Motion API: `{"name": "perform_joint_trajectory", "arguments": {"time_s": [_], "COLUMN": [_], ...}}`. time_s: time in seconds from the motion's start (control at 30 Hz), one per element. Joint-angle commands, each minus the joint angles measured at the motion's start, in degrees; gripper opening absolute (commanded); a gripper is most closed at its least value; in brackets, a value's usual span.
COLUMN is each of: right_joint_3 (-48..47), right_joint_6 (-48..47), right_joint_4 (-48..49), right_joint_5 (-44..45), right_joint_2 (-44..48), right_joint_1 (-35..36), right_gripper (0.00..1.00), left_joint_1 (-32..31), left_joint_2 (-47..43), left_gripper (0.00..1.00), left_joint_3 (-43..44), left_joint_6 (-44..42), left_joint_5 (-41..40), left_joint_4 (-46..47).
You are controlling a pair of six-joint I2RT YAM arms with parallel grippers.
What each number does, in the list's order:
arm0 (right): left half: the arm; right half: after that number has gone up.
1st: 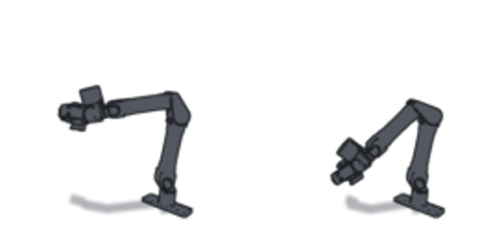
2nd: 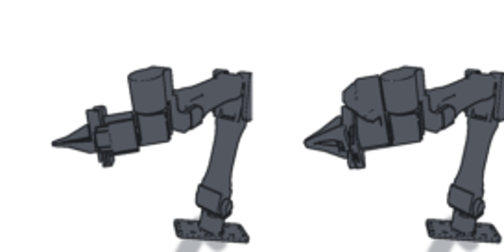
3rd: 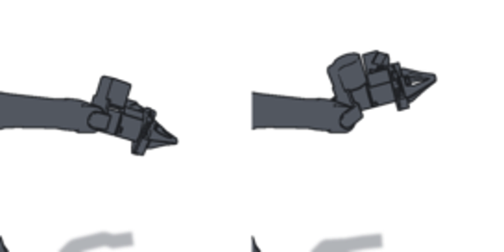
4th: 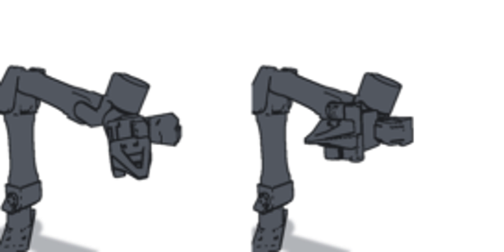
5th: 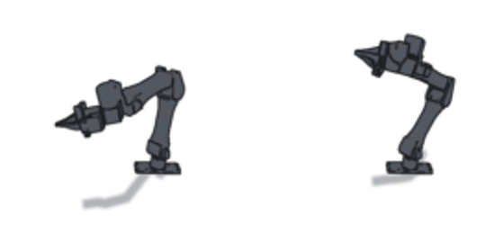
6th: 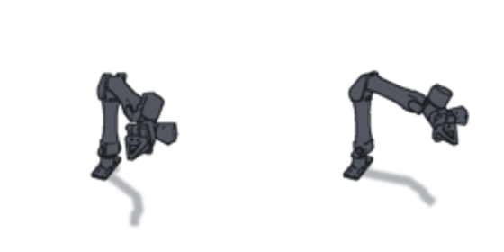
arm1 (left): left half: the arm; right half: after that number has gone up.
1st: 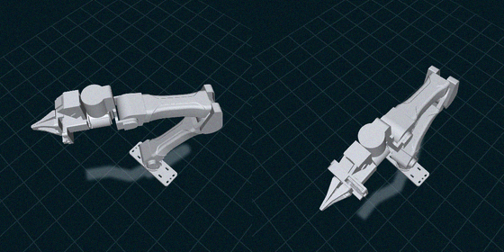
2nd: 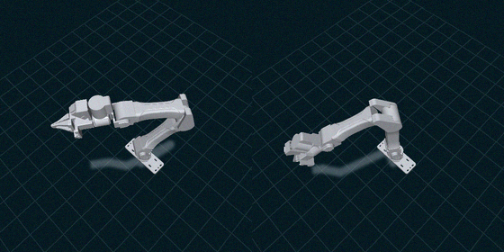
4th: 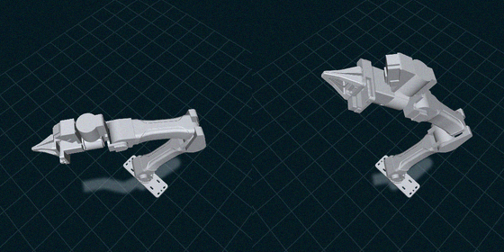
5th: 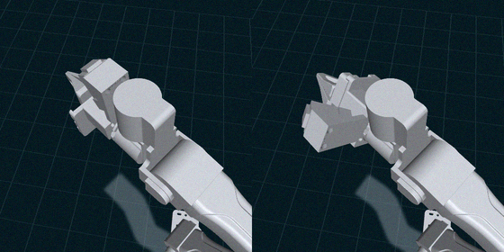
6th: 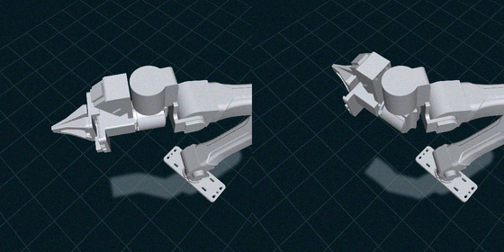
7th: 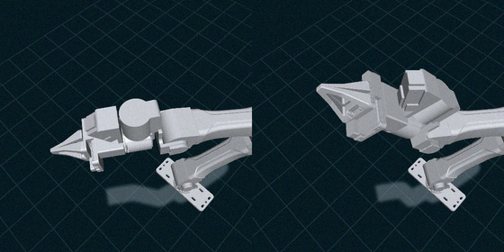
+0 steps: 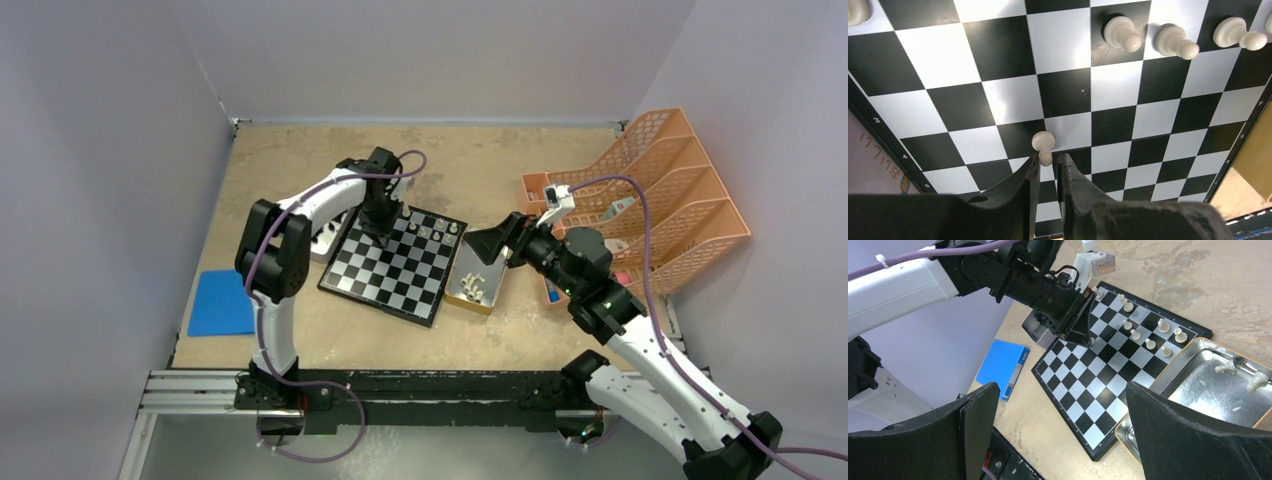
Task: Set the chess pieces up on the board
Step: Place the chess piece on the chessboard.
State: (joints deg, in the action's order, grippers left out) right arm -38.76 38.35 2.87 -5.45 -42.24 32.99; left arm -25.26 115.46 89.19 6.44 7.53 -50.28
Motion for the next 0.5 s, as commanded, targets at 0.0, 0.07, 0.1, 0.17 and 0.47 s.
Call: {"name": "perform_joint_trajectory", "arguments": {"time_s": [0.0,0.07,0.1,0.17,0.47], "right_joint_3": [-0.22,0.03,0.16,0.39,0.66], "right_joint_6": [-1.33,-1.36,-1.40,-1.39,-1.61], "right_joint_4": [2.35,2.59,2.76,3.28,4.51], "right_joint_5": [0.27,0.19,0.20,0.18,0.22], "right_joint_2": [1.01,1.06,1.11,1.09,0.40], "right_joint_1": [-0.12,-0.12,-0.11,-0.12,-0.11], "right_gripper": [0.99,0.99,0.99,0.99,0.99], "left_joint_1": [-1.74,-2.42,-2.63,-3.01,-3.13], "left_joint_2": [-2.66,-2.75,-2.86,-3.25,-5.31], "left_gripper": [0.17,0.14,0.13,0.12,0.04], "left_joint_3": [-0.15,-0.30,-0.25,-0.37,-0.59], "left_joint_6": [0.46,0.74,0.84,0.94,1.17], "left_joint_5": [-4.90,-6.56,-7.18,-8.12,-8.65], "left_joint_4": [2.42,2.69,2.91,3.63,8.88]}}
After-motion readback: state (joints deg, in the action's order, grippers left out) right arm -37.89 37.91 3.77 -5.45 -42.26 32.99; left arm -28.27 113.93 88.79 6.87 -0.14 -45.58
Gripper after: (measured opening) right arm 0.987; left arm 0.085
